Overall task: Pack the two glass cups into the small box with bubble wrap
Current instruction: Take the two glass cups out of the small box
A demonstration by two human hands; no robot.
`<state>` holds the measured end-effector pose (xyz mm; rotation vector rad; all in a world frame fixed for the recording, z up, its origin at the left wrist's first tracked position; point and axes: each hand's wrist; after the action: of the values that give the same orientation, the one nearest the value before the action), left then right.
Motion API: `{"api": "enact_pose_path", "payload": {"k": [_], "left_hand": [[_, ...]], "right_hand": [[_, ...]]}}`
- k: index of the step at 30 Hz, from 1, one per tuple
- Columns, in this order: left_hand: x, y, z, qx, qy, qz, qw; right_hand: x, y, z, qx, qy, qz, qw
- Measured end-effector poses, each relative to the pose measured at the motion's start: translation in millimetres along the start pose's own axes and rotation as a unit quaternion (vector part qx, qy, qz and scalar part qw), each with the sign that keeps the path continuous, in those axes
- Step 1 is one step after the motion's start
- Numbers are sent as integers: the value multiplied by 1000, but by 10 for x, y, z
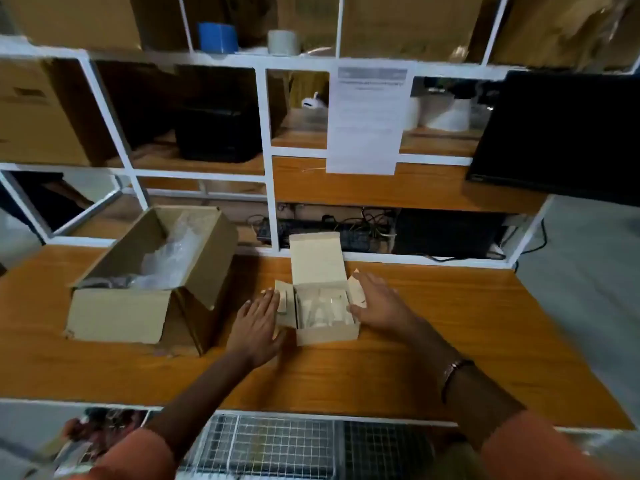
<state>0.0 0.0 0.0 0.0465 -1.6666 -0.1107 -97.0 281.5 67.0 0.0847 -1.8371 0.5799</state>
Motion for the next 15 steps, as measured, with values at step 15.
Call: {"api": "enact_pose_path", "payload": {"k": [15], "left_hand": [[-400,67,1163,-137,-87,-29,986]], "right_hand": [[-714,72,1139,-83,-110,24,990]]}}
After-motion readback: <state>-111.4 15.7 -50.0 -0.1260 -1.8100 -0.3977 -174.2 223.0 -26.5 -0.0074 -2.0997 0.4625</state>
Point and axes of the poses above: each hand's wrist, its own z-axis towards the middle knuckle, its own x-axis out of the back of the hand, y = z × x, and after that the axes turned 11 degrees about -y, right-handed
